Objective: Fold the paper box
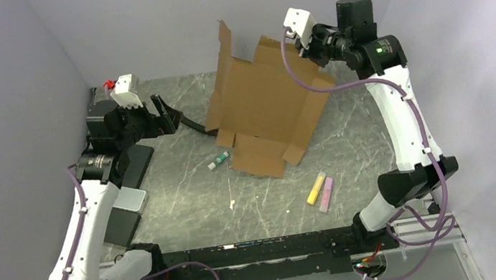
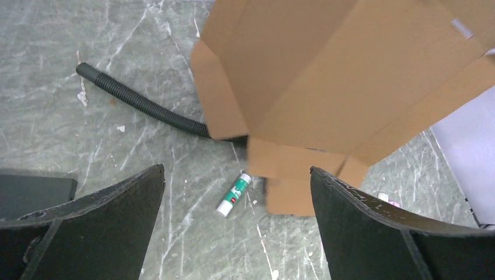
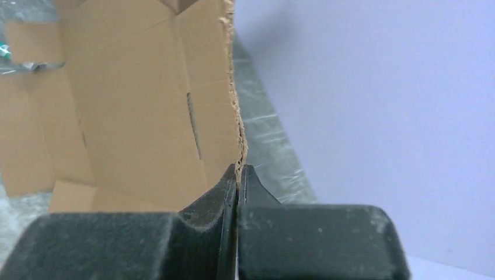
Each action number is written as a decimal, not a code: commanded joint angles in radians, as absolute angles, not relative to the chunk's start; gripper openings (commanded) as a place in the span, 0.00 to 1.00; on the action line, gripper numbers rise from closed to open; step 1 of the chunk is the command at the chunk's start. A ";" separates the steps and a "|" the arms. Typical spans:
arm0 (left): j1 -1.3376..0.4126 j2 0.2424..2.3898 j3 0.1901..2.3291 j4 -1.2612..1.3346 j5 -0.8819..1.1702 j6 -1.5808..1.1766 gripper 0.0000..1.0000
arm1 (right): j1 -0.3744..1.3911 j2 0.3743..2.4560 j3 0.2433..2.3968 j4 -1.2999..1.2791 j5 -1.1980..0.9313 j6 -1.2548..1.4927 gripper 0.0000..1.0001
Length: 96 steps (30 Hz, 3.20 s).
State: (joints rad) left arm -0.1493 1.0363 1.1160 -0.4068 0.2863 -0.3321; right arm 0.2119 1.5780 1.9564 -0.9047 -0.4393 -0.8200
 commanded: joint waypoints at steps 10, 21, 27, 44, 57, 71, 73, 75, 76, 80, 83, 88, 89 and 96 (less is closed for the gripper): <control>-0.144 0.814 0.937 -0.115 0.455 -0.128 1.00 | 0.271 1.495 2.230 -1.147 -0.429 -1.133 0.00; -0.135 0.809 0.879 -0.085 0.469 -0.176 1.00 | 0.291 1.511 2.337 -1.134 -0.406 -1.176 0.00; -0.048 0.877 0.833 0.044 0.601 -0.323 1.00 | 0.298 1.510 2.342 -1.118 -0.374 -1.182 0.00; 0.106 1.573 1.021 1.004 1.068 -0.746 0.96 | 0.308 1.474 2.321 -1.146 -0.462 -1.161 0.00; 0.129 1.934 1.179 1.545 1.134 -1.026 0.99 | 0.319 1.471 2.316 -1.164 -0.489 -1.154 0.00; 0.053 1.917 1.185 1.555 1.265 -1.160 0.44 | 0.319 1.489 2.279 -1.138 -0.447 -1.143 0.00; 0.055 1.888 1.162 1.554 1.267 -1.154 0.22 | 0.319 1.490 2.267 -1.124 -0.431 -1.131 0.00; 0.067 1.847 1.136 1.551 1.257 -1.143 0.00 | 0.319 1.488 2.249 -1.103 -0.403 -1.116 0.00; 0.080 1.825 1.116 1.551 1.244 -1.138 0.00 | 0.319 1.487 2.239 -1.083 -0.383 -1.107 0.00; 0.134 1.669 1.002 1.480 1.179 -1.040 0.00 | 0.319 1.474 2.184 -1.019 -0.311 -1.057 0.00; 0.136 1.487 0.939 1.192 1.123 -0.836 0.00 | 0.319 1.469 2.146 -0.991 -0.317 -1.017 0.00; 0.081 1.119 0.881 0.423 0.915 -0.339 0.00 | 0.322 1.471 2.105 -0.987 -0.390 -0.997 0.00; 0.066 1.062 0.870 0.332 0.862 -0.270 0.00 | 0.324 1.475 2.096 -0.986 -0.403 -0.996 0.00; 0.019 0.812 0.754 0.102 0.700 -0.164 0.00 | 0.370 1.499 2.035 -0.961 -0.448 -0.974 0.00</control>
